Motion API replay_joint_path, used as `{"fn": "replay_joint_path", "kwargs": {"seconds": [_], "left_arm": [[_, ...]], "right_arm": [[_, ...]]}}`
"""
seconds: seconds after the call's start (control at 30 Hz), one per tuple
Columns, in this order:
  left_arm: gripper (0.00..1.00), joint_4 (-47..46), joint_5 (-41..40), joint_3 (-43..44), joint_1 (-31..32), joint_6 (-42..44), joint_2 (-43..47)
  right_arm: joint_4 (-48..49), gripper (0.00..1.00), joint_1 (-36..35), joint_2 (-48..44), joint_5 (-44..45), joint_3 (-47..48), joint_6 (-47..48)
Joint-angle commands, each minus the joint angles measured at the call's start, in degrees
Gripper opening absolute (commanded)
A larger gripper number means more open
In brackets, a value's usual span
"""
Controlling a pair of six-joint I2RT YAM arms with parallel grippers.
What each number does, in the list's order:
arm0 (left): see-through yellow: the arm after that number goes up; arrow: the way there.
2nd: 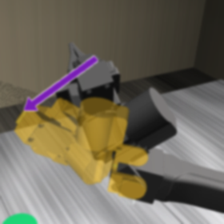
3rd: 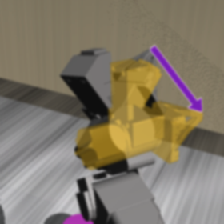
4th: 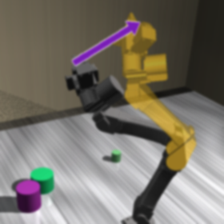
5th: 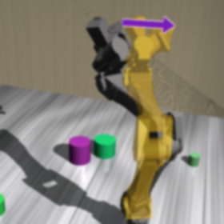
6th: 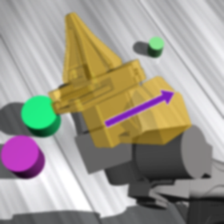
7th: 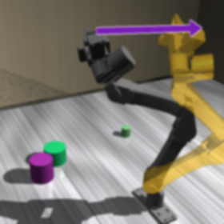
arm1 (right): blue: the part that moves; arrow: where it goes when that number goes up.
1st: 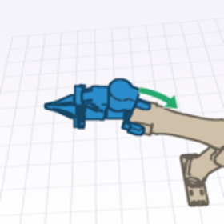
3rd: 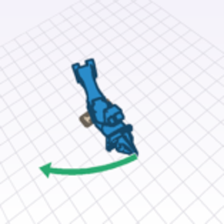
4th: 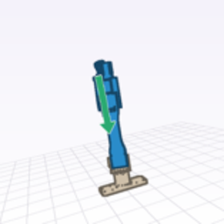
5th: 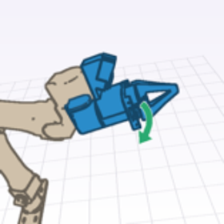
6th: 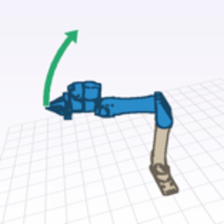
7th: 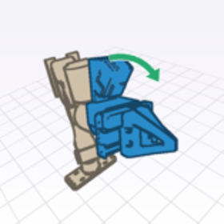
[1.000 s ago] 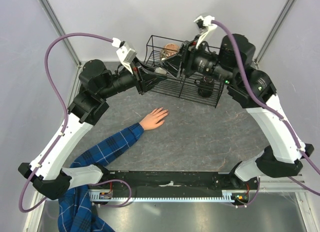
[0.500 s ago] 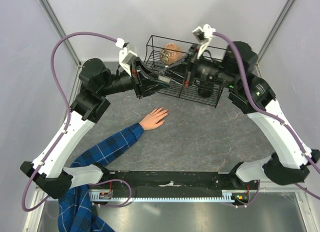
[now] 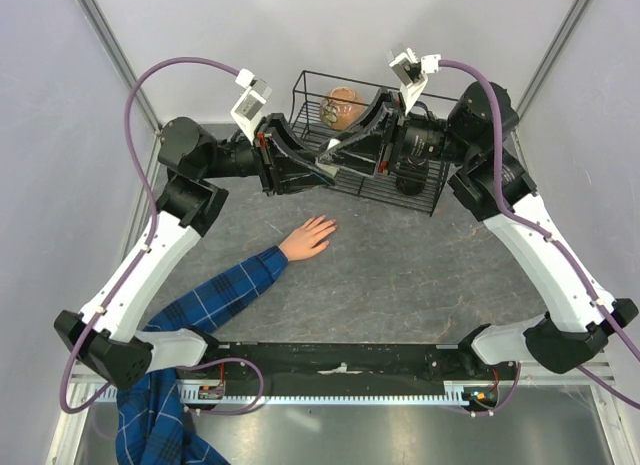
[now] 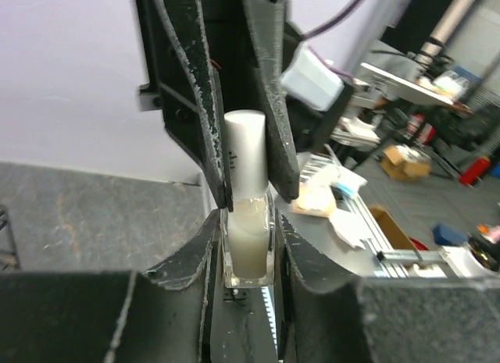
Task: Paint the nails
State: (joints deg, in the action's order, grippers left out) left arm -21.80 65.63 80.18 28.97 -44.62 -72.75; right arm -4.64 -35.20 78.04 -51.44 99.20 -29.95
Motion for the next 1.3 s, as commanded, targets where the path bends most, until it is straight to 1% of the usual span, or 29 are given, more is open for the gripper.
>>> {"fn": "replay_joint_path", "kwargs": {"seconds": [0.0, 0.03, 0.07, 0.1, 0.13, 0.17, 0.23, 0.37, 0.4, 0.47, 0.5, 0.57, 0.67, 0.7, 0.77, 0.8, 0.87, 0.9, 0.93, 0.97, 1.0, 1.03, 1.07, 1.1, 1.13, 1.17, 1.2, 1.23, 1.27], "left_arm": [[0.02, 16.25, -13.14, 4.89, -0.67, 21.14, 3.67], [0.02, 19.22, -16.03, 4.98, -0.50, 22.55, 3.84], [0.02, 20.04, -17.53, 4.98, -0.49, 24.82, 4.28], [0.02, 20.91, -18.68, 4.98, -0.49, 25.89, 4.46], [0.02, 23.27, -21.82, 5.16, 0.03, 27.03, 4.72], [0.02, 24.43, -23.07, 5.51, 0.29, 29.48, 4.81], [0.02, 26.45, -26.14, 6.12, 1.34, 31.95, 4.81], [0.02, 31.37, -30.37, 7.53, 3.37, 36.97, 4.20], [0.02, 32.34, -30.99, 7.88, 3.81, 37.84, 4.20], [0.02, 33.40, -32.84, 8.76, 5.13, 39.69, 3.67], [0.02, 34.10, -33.28, 8.85, 5.57, 40.05, 3.58], [0.02, 34.63, -34.95, 9.29, 6.53, 41.10, 3.32], [0.02, 34.72, -35.39, 9.64, 6.89, 41.28, 3.23], [0.02, 34.81, -35.48, 9.64, 6.89, 41.11, 3.14], [0.02, 34.72, -35.04, 9.73, 6.89, 40.67, 3.23], [0.02, 34.64, -34.69, 9.64, 6.98, 40.58, 3.40], [0.02, 33.58, -31.80, 9.12, 6.89, 39.18, 3.58], [0.02, 32.80, -30.22, 8.77, 6.89, 38.21, 3.75], [0.02, 29.48, -25.33, 8.33, 6.63, 35.42, 4.02], [0.02, 26.93, -21.89, 7.45, 6.19, 33.04, 4.11], [0.02, 23.85, -12.55, 7.01, 4.79, 29.80, 3.59], [0.02, 18.52, -7.49, 6.74, 4.00, 20.02, 2.97], [0.02, 7.41, -3.27, 6.39, 3.47, 13.83, 1.83], [0.02, -0.09, 3.39, 6.30, 2.76, 7.16, -0.61], [0.02, -6.43, 5.28, 6.39, 2.67, -5.52, -2.03], [0.02, -19.81, 6.61, 6.39, 2.58, -11.57, -3.00], [0.02, -25.08, 7.75, 6.30, 2.41, -16.59, -4.75], [0.02, -27.83, 7.59, 6.30, 2.41, -21.51, -4.94], [0.02, -27.25, 7.07, 6.39, 2.32, -21.21, -4.94]], "right_arm": [[-17.36, 0.60, -0.22, 0.52, 7.82, 6.96, 6.21], [-19.50, 0.69, -0.22, 0.97, 10.54, 8.19, 8.14], [-21.44, 0.76, -0.13, 1.41, 14.92, 10.47, 8.85], [-24.50, 0.87, -0.22, 2.11, 16.79, 11.45, 9.47], [-25.58, 0.91, -0.22, 2.46, 18.29, 12.41, 10.00], [-26.63, 0.95, -0.22, 2.64, 21.96, 14.25, 10.00], [-28.48, 0.98, -0.22, 3.17, 25.15, 15.49, 9.57], [-31.91, 0.95, -1.53, 4.84, 32.09, 19.70, 10.08], [-33.66, 0.89, -2.76, 5.80, 35.06, 20.50, 10.53], [-34.99, 0.81, -4.08, 6.77, 37.37, 23.30, 11.32], [-35.86, 0.75, -4.87, 7.64, 38.77, 24.02, 11.67], [-36.31, 0.72, -6.98, 8.26, 41.15, 25.51, 12.11], [-37.01, 0.62, -8.83, 9.41, 42.30, 26.40, 12.46], [-37.28, 0.58, -9.09, 9.76, 42.21, 26.40, 12.46], [-37.45, 0.44, -9.27, 9.94, 41.69, 26.31, 12.38], [-37.28, 0.27, -9.36, 9.85, 41.34, 26.22, 12.64], [-37.02, 0.07, -9.36, 9.50, 40.29, 25.61, 13.08], [-36.49, 0.00, -9.27, 8.98, 39.41, 25.26, 13.43], [-35.79, 0.00, -9.27, 8.54, 37.75, 24.56, 14.04], [-34.92, 0.00, -9.01, 8.01, 31.55, 22.55, 15.70], [-32.21, 0.00, -8.66, 6.61, 28.10, 21.05, 16.41], [-30.62, 0.00, -8.40, 5.73, 23.36, 19.47, 16.85], [-28.95, 0.00, -7.96, 4.94, 19.05, 16.32, 17.03], [-25.45, 0.00, -7.26, 3.62, 10.31, 15.16, 16.34], [-23.76, 0.00, -6.90, 3.26, 6.65, 14.28, 15.55], [-22.44, 0.00, -6.55, 3.00, 3.83, 13.49, 13.97], [-20.60, 0.00, -6.11, 2.99, 0.32, 13.39, 13.09], [-20.23, 0.00, -5.85, 3.08, -0.15, 13.48, 12.56], [-20.23, 0.00, -5.67, 3.08, -0.41, 13.39, 12.20]]}}
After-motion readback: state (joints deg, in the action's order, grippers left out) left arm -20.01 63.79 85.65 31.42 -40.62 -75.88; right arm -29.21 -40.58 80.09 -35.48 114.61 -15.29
